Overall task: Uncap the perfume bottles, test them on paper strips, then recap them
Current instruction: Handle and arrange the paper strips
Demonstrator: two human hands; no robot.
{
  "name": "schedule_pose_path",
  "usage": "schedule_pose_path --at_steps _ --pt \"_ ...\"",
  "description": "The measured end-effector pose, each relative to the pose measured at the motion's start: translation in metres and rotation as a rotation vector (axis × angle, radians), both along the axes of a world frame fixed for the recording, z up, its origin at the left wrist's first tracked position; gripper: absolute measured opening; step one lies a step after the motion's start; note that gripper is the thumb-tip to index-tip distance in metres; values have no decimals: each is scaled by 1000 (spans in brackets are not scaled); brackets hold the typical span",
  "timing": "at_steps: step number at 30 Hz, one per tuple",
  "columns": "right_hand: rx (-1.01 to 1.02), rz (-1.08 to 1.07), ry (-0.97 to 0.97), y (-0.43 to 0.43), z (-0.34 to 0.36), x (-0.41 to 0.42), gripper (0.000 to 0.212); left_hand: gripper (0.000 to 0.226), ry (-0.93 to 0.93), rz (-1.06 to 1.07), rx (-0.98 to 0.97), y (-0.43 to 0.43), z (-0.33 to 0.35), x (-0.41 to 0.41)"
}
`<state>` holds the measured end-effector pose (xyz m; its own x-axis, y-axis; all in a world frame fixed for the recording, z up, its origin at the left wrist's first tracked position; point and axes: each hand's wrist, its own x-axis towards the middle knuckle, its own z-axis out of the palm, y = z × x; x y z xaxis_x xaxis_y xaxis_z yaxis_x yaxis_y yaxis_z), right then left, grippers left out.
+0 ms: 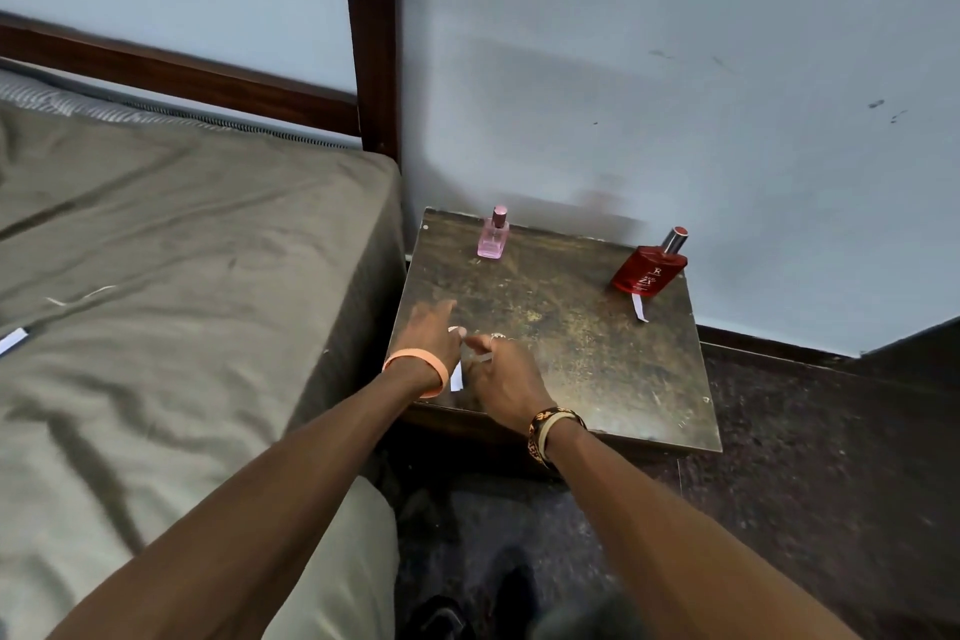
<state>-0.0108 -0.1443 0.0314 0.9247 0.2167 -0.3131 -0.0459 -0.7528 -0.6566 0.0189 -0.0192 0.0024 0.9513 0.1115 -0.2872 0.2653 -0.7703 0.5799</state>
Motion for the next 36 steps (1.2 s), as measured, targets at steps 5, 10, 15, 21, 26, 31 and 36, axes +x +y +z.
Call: schedule_pose_path --at_steps 5,10,15,21,26,31,36 --pt "15 14 14 2 -28 5 32 52 72 -125 120 0 -16 6" --pt "48 -4 -2 -1 -34 6 40 41 40 -136 219 0 -23 13" --pt "94 -8 -37 -7 -36 7 38 23 -16 -78 171 -1 -29 15" --pt "186 -97 -12 -10 -35 6 27 7 -47 -48 151 -4 -29 14" --pt "242 -237 -11 -20 -24 2 37 5 -134 28 -179 -8 -26 9" --pt "464 -397 123 -42 -6 -1 17 21 -76 152 -676 -26 2 -4" --pt "505 -465 102 -70 18 -13 18 20 -6 243 -949 -43 43 -19"
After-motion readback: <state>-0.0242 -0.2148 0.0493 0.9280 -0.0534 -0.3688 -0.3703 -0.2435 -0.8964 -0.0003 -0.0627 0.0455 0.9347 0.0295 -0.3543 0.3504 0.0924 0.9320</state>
